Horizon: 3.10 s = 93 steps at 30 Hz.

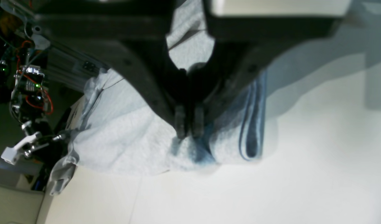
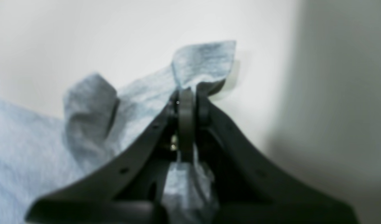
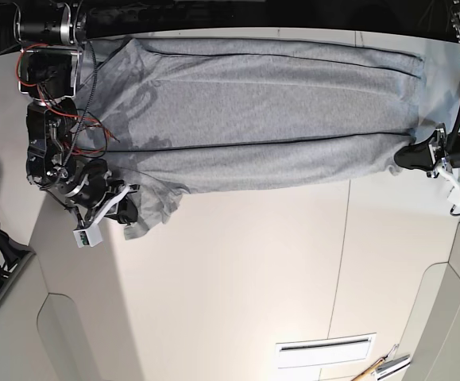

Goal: Fold the T-shirt properly
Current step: 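Fold the hem edge over toward the shoulder fold with both grippers, then release the hem and regrasp the strip's end with the left gripper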

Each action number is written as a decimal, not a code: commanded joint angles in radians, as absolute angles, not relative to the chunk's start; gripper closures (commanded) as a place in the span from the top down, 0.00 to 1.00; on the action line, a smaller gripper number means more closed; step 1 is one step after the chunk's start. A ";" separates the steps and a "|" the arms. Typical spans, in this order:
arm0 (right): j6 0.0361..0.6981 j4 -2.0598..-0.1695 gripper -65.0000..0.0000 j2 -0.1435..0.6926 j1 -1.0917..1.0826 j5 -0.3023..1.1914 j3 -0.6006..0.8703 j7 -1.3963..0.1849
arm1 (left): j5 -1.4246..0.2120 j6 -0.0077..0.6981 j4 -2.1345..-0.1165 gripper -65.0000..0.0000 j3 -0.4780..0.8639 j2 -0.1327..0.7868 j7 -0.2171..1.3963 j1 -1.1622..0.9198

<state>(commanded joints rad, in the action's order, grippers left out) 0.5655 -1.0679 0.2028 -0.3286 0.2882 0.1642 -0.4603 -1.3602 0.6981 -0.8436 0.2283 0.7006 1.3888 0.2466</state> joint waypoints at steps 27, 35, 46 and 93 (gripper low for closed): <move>0.583 -1.829 0.00 0.257 0.335 0.629 0.424 -0.698 | -1.484 0.698 -1.164 0.00 0.228 0.804 1.396 -0.018; 0.579 -1.819 0.39 0.257 0.413 0.625 0.424 -0.697 | -1.484 0.698 -1.164 0.00 0.229 0.804 1.396 -0.023; 0.574 -1.864 0.53 0.229 0.408 0.780 0.554 -0.728 | -1.484 0.698 -1.166 0.37 0.416 0.807 1.396 -0.027; 0.580 -1.920 0.00 0.226 0.408 0.857 0.612 -0.764 | -1.430 0.698 -1.166 0.62 0.719 0.510 1.367 -0.302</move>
<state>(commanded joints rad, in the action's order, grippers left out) 0.5804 -1.9198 0.2264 0.4076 0.8570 0.6121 -0.7639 -1.4300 0.6981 -1.1660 0.7193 0.5098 1.3666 -0.3019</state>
